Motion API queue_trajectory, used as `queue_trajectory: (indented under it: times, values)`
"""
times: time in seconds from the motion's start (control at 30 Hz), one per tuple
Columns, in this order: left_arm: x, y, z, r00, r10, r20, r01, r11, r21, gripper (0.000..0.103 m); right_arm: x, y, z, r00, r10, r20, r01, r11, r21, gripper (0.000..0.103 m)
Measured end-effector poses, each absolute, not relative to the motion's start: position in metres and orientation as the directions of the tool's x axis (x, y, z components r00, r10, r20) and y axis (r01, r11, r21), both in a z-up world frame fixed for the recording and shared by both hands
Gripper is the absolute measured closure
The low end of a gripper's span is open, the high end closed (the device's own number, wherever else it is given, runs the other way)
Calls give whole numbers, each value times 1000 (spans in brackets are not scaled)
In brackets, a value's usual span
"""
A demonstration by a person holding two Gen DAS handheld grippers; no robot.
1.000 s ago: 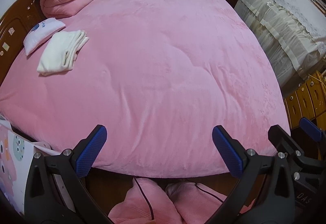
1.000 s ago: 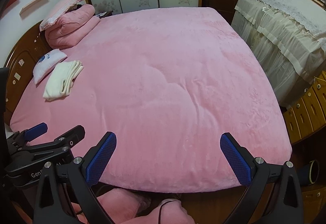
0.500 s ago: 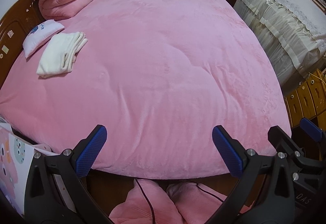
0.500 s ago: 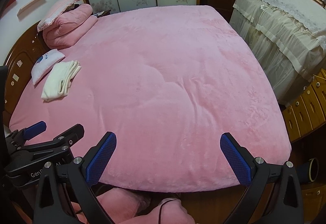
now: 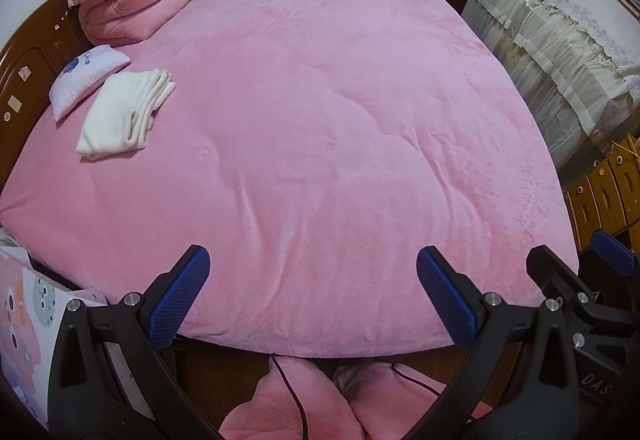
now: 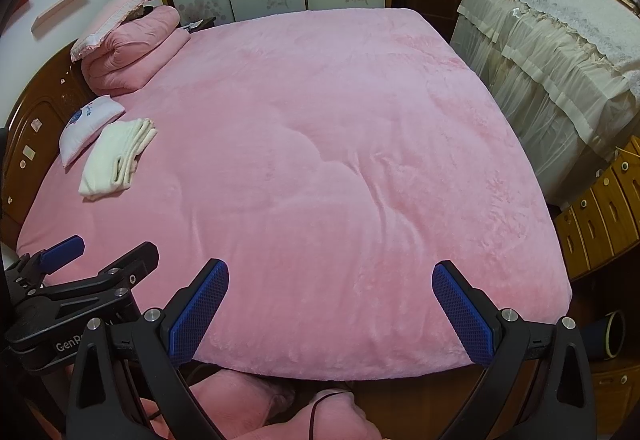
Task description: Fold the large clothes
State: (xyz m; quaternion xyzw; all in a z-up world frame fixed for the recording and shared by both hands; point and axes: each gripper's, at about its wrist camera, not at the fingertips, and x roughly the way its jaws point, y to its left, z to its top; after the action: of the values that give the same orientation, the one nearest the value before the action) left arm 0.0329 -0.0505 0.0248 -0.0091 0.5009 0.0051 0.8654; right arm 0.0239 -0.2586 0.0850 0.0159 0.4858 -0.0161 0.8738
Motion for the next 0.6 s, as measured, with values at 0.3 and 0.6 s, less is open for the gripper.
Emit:
queue_trajectory:
  times: [0.3, 0.6]
  values:
    - [36, -53, 25, 500, 17, -866, -22, 1000, 7, 1, 29, -263, 83, 519, -9, -854, 42, 999, 14, 0]
    - [37, -55, 25, 497, 24, -867, -25, 1000, 13, 1, 32, -267, 83, 512, -6, -859, 39, 999, 16, 0]
